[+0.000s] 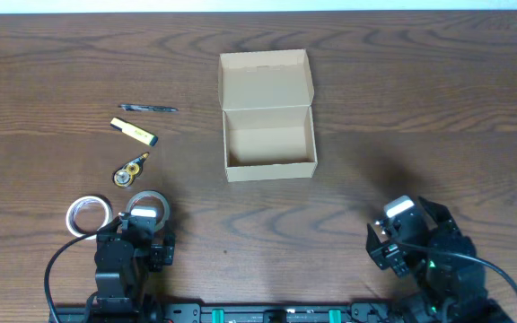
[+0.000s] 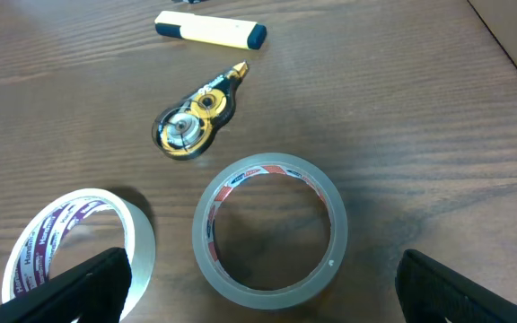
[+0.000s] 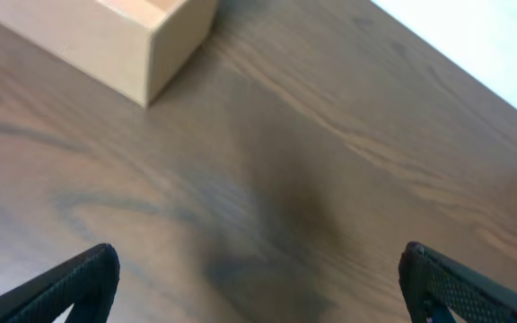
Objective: Pack container
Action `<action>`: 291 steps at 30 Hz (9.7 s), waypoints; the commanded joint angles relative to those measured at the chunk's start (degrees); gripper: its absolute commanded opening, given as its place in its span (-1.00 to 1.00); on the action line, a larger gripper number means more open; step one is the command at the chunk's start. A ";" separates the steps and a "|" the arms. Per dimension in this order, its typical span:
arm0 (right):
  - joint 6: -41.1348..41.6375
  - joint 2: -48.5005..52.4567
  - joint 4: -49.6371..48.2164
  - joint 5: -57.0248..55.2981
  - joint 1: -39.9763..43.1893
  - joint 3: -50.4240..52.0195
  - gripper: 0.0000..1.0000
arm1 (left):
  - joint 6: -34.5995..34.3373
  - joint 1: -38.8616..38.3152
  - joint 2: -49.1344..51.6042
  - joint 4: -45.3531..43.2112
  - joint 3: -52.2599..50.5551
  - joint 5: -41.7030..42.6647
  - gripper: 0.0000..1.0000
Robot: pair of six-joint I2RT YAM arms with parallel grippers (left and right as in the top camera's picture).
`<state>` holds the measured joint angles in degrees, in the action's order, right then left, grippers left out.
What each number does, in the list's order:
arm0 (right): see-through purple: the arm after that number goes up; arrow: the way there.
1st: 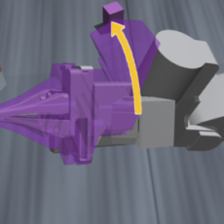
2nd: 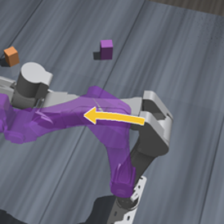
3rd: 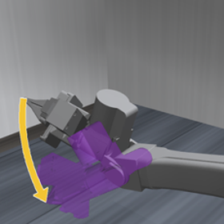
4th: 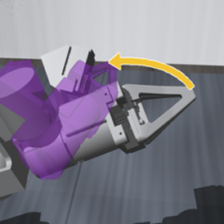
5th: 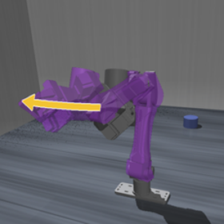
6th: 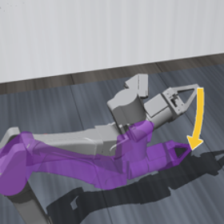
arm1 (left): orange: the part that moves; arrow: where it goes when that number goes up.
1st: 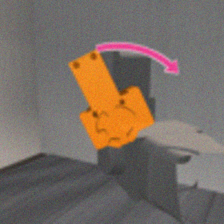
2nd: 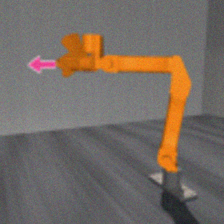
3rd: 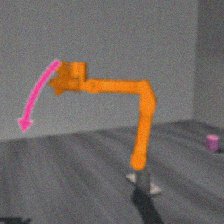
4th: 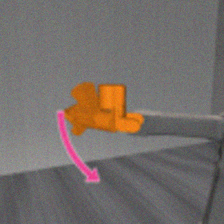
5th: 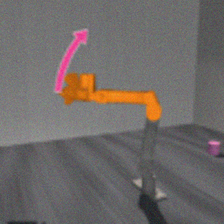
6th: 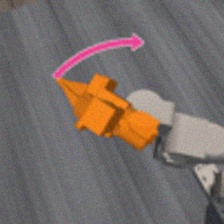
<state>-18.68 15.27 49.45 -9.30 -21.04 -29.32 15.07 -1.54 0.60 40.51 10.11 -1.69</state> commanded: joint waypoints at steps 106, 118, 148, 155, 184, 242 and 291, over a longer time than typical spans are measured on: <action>-0.66 -6.38 3.30 -0.31 5.35 14.34 0.99 | -89.18 30.67 80.17 -8.22 25.35 -8.74 0.45; -0.66 -6.38 3.32 -0.31 5.35 14.34 0.99 | -89.18 30.67 82.09 -8.85 25.38 -8.74 -0.86; -0.66 -6.36 3.32 -0.31 5.35 14.34 0.99 | -64.28 5.09 73.77 -9.03 56.19 1.79 -0.88; -0.66 -6.36 3.32 -0.31 5.35 14.34 0.98 | -61.31 -9.46 86.31 -9.03 68.28 1.57 -0.88; -0.66 -6.36 3.32 -0.31 5.35 14.34 0.99 | -60.52 -26.84 105.20 2.47 74.49 6.23 -0.88; -0.66 -6.36 3.32 -0.31 5.35 14.34 0.98 | -111.25 -16.37 66.47 22.23 43.65 -16.59 0.10; -0.66 -6.38 3.32 -0.31 5.35 14.34 0.99 | -133.79 -9.25 80.52 -0.66 23.37 -9.62 -0.14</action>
<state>-18.68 9.23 52.56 -9.28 -16.19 -15.22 -115.96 -11.14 79.83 39.97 33.98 -11.92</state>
